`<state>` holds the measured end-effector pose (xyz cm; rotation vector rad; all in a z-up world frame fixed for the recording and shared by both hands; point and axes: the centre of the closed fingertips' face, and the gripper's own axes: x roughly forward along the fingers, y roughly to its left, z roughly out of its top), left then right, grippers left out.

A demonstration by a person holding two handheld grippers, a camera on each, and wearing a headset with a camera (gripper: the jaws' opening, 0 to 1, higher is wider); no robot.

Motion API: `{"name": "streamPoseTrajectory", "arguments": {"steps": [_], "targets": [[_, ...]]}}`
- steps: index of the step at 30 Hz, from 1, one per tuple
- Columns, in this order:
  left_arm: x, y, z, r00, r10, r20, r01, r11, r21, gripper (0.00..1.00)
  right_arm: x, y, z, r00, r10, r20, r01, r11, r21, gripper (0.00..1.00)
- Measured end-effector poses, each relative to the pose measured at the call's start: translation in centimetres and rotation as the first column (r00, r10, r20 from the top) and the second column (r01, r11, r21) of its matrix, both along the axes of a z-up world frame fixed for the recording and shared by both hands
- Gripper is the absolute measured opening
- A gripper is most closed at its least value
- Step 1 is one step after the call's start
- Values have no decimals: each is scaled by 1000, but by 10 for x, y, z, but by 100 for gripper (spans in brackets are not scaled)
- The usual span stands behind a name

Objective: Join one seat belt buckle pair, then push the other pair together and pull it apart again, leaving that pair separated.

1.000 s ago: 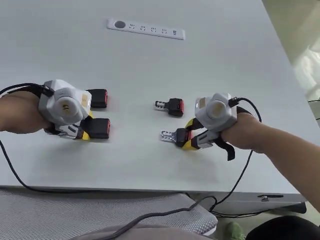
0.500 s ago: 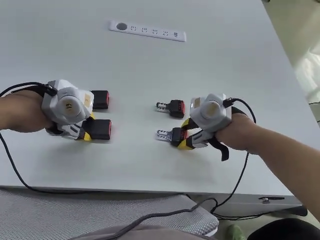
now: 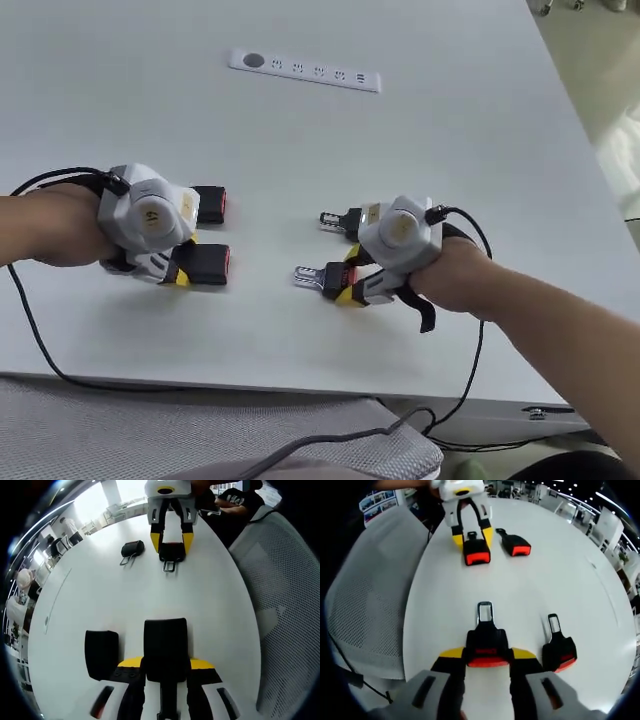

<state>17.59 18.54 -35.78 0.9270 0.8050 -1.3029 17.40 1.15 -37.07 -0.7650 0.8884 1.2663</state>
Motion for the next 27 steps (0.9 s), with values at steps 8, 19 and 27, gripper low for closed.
{"name": "streamPoseTrajectory", "arguments": {"steps": [8,19,27], "targets": [[0,0,0,1000,1,-3,-1,1000,3,32,2,27,0,1000,5,3,-5,1000,30,34],[-1,1,0,1000,3,-15,-2,1000,6,32,4,63,0,1000,15,6,-15,998,63,34],[7,3,-9,1000,-1,-15,1,1000,13,32,7,83,0,1000,27,13,-27,998,63,34]]}}
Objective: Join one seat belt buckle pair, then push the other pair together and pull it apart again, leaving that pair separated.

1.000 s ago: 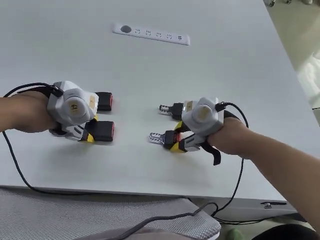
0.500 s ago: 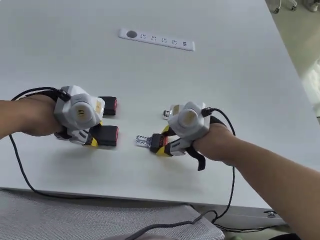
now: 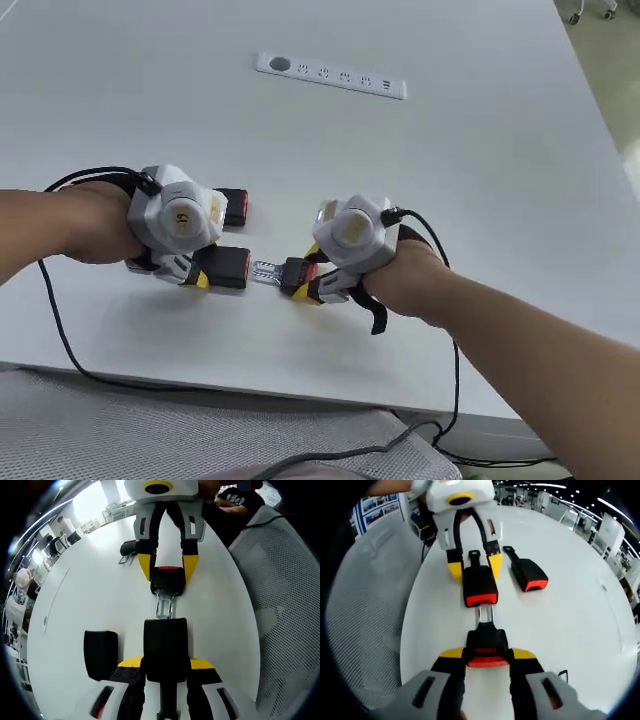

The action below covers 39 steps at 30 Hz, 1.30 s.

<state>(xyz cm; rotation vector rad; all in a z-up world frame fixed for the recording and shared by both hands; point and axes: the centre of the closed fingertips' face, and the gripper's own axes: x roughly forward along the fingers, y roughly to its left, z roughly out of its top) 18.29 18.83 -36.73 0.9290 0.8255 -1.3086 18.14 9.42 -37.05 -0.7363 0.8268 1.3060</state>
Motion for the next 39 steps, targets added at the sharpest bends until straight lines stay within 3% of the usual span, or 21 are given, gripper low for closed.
{"name": "streamPoseTrajectory", "arguments": {"steps": [14,29,32,39], "targets": [[5,2,-8,1000,3,-7,-3,1000,3,32,2,4,2,997,55,45,-54,998,-21,34],[4,1,-8,1000,-17,-9,17,1000,-14,32,1,16,3,998,59,21,-60,998,34,33],[4,1,-8,1000,-23,-8,23,1000,-21,32,1,18,3,999,49,-2,-49,998,45,32],[2,0,-6,999,-33,-8,33,999,-25,31,1,25,3,997,77,-1,-77,996,34,31]]}}
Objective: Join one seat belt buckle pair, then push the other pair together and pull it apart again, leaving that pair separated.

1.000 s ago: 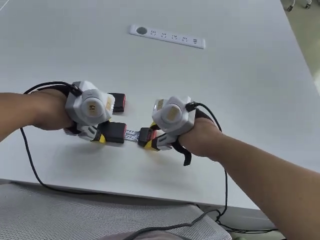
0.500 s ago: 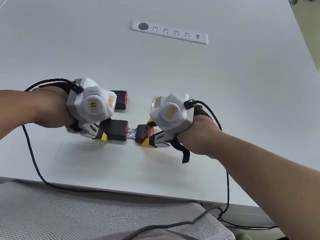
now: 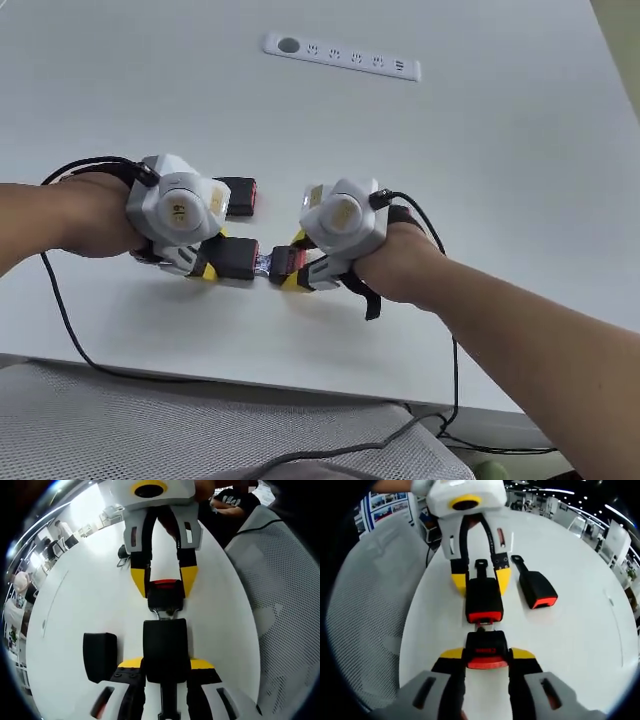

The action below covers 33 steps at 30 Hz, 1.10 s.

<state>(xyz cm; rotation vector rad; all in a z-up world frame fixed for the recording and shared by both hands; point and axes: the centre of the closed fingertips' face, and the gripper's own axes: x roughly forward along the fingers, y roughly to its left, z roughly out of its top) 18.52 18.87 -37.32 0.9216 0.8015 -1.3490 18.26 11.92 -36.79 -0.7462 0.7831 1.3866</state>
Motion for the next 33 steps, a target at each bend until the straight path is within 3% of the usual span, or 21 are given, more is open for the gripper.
{"name": "streamPoseTrajectory", "arguments": {"steps": [13,16,27,33], "targets": [[0,0,1,1000,-11,-10,11,1000,18,31,0,9,1,1000,8,8,-8,1000,-11,31],[-1,0,2,1000,-12,-12,13,1000,15,31,1,10,3,1000,14,8,-14,1000,9,31],[1,4,4,1000,7,-12,-7,1000,-10,31,-2,7,2,999,24,31,-24,1000,1,31],[-5,0,12,1000,-1,-17,1,1000,-1,31,-2,7,1,999,32,25,-32,999,3,31]]}}
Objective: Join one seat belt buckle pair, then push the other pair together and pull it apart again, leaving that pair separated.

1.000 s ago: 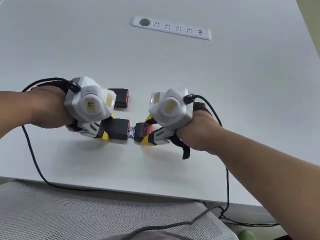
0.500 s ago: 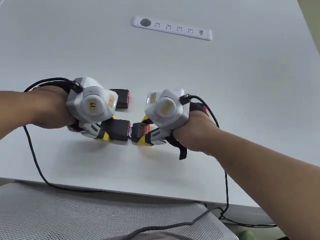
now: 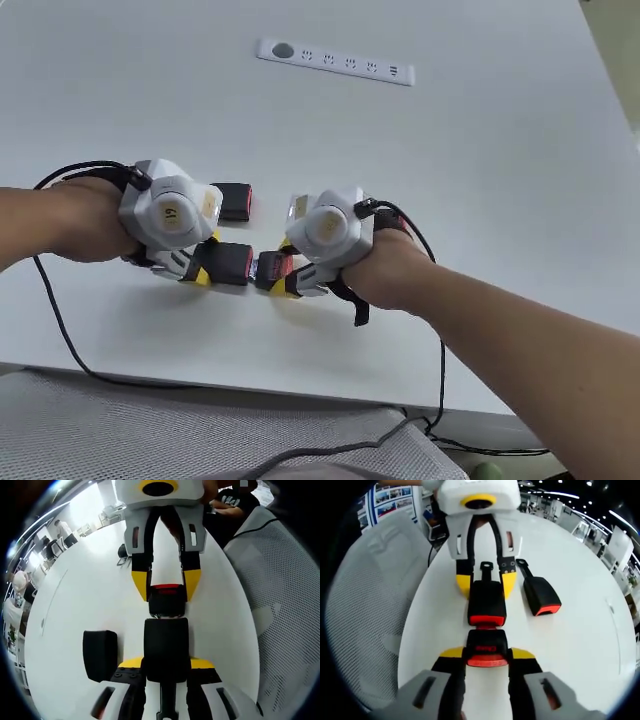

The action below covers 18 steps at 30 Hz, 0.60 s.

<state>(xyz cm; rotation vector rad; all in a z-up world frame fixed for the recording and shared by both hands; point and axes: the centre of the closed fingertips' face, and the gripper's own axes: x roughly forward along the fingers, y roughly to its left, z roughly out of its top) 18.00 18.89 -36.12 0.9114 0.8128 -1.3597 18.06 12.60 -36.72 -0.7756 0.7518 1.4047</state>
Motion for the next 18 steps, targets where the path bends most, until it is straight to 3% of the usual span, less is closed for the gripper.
{"name": "streamPoseTrajectory", "arguments": {"steps": [9,12,18], "targets": [[-4,-2,5,1000,22,5,-22,1000,-3,31,2,0,-1,1000,6,-5,-6,1000,-1,31],[-4,-3,6,1000,30,0,-30,1000,-4,31,2,-1,0,1000,19,13,-19,1000,-4,32],[-4,-3,5,1000,29,-12,-29,1000,8,31,2,-1,-1,1000,14,-2,-14,1000,-1,32]]}}
